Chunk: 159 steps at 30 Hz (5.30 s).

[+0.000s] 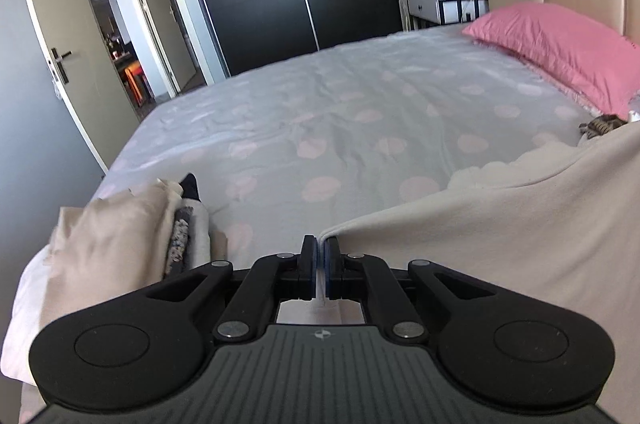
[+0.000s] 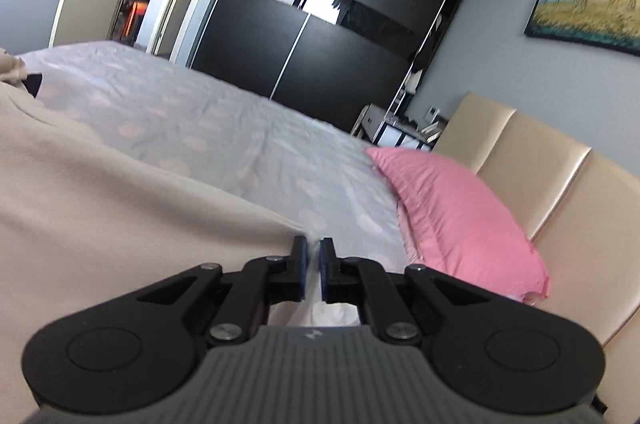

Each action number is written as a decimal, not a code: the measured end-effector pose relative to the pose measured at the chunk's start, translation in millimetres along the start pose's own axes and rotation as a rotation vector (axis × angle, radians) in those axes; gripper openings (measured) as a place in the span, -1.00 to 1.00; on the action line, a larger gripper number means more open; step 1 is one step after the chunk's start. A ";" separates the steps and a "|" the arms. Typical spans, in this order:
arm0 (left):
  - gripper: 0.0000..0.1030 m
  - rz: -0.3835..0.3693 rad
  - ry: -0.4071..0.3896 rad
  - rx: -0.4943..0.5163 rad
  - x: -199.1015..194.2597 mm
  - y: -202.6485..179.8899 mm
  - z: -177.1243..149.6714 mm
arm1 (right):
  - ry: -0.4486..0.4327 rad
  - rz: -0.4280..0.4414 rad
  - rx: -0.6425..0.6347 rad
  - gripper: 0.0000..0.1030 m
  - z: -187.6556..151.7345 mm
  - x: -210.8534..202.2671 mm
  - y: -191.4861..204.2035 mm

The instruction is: Fold clothes

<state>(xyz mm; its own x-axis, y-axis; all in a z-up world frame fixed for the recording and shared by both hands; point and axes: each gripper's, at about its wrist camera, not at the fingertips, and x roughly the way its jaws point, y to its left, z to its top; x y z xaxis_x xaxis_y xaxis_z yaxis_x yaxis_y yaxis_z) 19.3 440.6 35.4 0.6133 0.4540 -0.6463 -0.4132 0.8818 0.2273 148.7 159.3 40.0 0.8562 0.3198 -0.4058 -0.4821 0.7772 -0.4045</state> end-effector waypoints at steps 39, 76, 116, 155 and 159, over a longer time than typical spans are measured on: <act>-0.23 -0.420 0.341 -0.167 192.8 -48.9 -27.0 | 0.478 0.662 0.360 -0.54 -28.4 213.9 84.0; -0.42 -0.112 0.258 -0.042 19.2 11.2 -75.2 | 0.439 0.406 0.247 -0.50 -51.4 79.4 -3.7; -0.21 -0.036 0.439 -0.121 -100.5 7.5 -229.6 | 0.627 0.357 0.089 -0.94 -216.7 -105.2 -44.1; -0.21 -0.008 0.475 -0.236 -53.2 15.7 -204.7 | 0.575 -0.131 0.455 -0.76 -190.0 13.1 -245.0; -0.21 -0.011 0.470 -0.227 -56.9 13.1 -203.9 | 0.562 -0.081 0.542 -0.73 -197.3 -22.2 -244.7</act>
<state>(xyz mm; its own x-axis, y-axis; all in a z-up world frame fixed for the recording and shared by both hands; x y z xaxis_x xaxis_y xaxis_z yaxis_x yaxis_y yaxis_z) -158.3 400.3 -73.4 0.2715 0.2923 -0.9170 -0.5758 0.8128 0.0887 210.9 -144.9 -13.7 0.5922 0.0413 -0.8047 -0.1405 0.9887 -0.0526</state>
